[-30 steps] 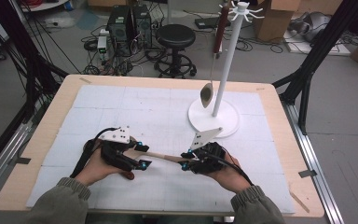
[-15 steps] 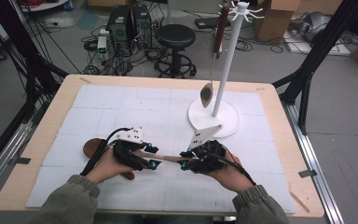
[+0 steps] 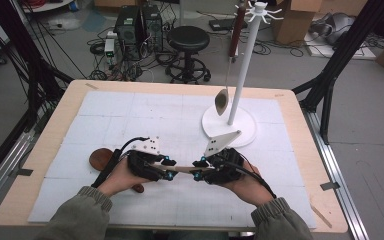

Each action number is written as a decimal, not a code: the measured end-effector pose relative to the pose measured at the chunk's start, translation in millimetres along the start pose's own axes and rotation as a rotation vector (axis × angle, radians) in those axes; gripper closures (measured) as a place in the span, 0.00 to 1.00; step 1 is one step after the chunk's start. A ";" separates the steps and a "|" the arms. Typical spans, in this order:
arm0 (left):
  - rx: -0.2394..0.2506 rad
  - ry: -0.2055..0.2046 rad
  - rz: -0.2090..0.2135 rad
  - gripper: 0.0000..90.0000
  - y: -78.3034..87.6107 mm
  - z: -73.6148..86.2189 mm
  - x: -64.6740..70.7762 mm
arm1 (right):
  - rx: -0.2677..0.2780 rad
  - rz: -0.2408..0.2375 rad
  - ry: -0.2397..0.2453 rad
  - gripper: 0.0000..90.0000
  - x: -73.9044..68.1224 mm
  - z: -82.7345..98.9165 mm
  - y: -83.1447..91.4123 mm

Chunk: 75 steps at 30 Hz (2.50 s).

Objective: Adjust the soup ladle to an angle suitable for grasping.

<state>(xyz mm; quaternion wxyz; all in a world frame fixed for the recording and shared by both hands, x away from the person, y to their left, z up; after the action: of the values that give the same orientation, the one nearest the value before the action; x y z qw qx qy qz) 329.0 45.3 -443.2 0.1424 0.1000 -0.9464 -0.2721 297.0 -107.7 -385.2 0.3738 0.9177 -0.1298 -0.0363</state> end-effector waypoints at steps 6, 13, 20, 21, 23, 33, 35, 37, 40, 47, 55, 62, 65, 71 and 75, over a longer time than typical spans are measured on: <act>0.008 -0.025 0.019 0.71 0.0 -2.4 3.7 | 0.026 -0.023 -0.032 0.76 2.7 0.0 5.4; 0.029 -0.032 -0.005 0.74 4.5 -5.3 0.0 | 0.042 -0.003 -0.076 0.65 9.1 3.1 12.0; 0.054 -0.026 -0.017 0.76 9.1 -9.9 -3.8 | 0.085 0.034 -0.149 0.54 21.0 12.4 14.9; 0.054 -0.027 -0.018 0.77 9.4 -10.6 -4.3 | 0.089 0.032 -0.151 0.53 21.0 12.4 13.7; 0.061 -0.024 -0.021 0.78 9.8 -12.7 -4.5 | 0.092 0.034 -0.160 0.52 20.7 11.9 11.3; 0.094 -0.022 -0.041 0.82 15.3 -21.1 -8.3 | 0.146 0.062 -0.183 0.52 24.5 3.8 1.3; 0.100 -0.019 -0.043 0.82 15.1 -22.4 -7.7 | 0.161 0.070 -0.188 0.52 25.3 0.3 -1.0; 0.103 -0.021 -0.046 0.83 15.3 -24.4 -6.9 | 0.178 0.079 -0.192 0.53 26.2 -4.0 -3.1; 0.107 -0.023 -0.044 0.84 15.5 -29.0 -5.4 | 0.204 0.083 -0.203 0.54 27.1 -10.9 -6.4; 0.117 -0.045 -0.044 0.86 15.5 -41.6 0.5 | 0.252 0.097 -0.221 0.61 28.5 -22.4 -7.9; 0.128 -0.048 -0.044 0.86 18.0 -44.5 2.8 | 0.289 0.101 -0.233 0.72 28.8 -32.3 -6.7; 0.154 -0.031 -0.012 0.81 23.5 -46.6 4.7 | 0.314 0.047 -0.235 0.79 28.6 -36.9 -4.8; 0.162 -0.026 0.005 0.77 25.8 -47.4 7.6 | 0.330 0.013 -0.227 0.81 25.6 -40.1 -2.4; 0.181 -0.024 0.028 0.73 29.8 -49.5 10.2 | 0.356 0.025 -0.185 0.82 24.9 -49.6 5.6; 0.183 -0.021 0.036 0.72 30.7 -49.7 11.0 | 0.382 0.027 -0.179 0.82 26.5 -53.7 11.6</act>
<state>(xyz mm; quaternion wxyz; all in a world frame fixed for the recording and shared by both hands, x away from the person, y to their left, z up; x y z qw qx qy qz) 331.3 43.7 -383.8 0.1279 0.0926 -0.9703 -0.1831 328.9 -86.3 -337.8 0.1805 0.9631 -0.1793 -0.0873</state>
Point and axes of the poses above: each handheld gripper's, and its own axes: y roughly backward along the jaws, z roughly out of its underside, x roughly to its right, the point moved 7 cm from there along -y, roughly forward along the jaws, and after that the axes turned 6 degrees about y, right-handed, at the moved point
